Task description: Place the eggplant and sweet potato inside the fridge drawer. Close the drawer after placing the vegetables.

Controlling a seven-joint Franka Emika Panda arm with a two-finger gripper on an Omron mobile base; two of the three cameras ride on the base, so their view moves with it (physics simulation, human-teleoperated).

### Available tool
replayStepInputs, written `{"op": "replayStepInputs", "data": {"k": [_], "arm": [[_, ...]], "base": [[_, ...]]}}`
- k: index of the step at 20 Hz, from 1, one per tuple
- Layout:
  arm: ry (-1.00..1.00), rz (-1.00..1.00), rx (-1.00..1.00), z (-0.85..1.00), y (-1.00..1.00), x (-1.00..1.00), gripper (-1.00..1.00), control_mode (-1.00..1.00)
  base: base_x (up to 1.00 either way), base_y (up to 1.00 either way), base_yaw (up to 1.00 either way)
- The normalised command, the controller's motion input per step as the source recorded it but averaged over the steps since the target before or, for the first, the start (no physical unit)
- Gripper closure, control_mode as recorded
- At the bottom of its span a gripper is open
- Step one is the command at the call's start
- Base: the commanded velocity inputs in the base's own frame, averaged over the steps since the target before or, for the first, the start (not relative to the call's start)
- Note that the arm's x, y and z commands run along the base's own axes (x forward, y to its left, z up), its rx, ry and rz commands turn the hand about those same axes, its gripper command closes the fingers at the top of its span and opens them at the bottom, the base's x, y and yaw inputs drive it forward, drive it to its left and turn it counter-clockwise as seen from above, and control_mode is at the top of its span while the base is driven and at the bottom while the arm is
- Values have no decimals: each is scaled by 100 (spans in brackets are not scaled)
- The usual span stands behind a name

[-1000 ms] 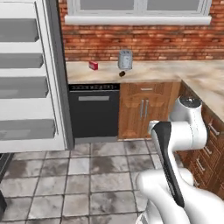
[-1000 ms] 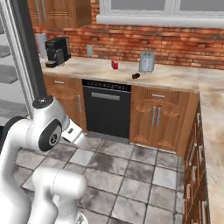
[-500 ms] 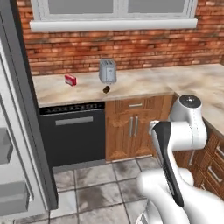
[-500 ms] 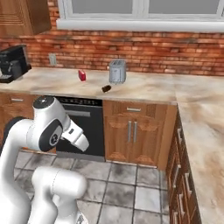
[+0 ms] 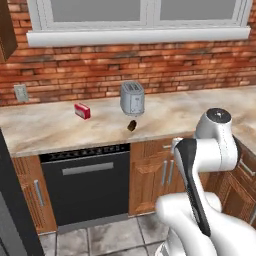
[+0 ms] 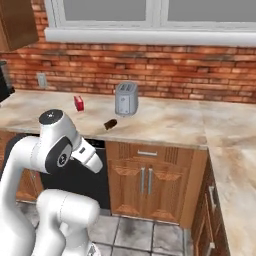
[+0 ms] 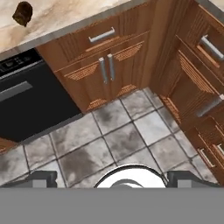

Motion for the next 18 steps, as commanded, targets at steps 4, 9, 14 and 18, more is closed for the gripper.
{"op": "replayStepInputs", "data": {"k": [4, 9, 14, 18], "arm": [[0, 0, 0, 0, 0, 0, -100, 100], [0, 0, 0, 0, 0, 0, -100, 100], [0, 0, 1, -12, 13, 13, -100, -100], [0, -6, 7, -42, 41, 87, -100, -100]], "base": [[100, 1, 1], [100, 17, 2], [41, 26, 1], [0, 0, 0]]}}
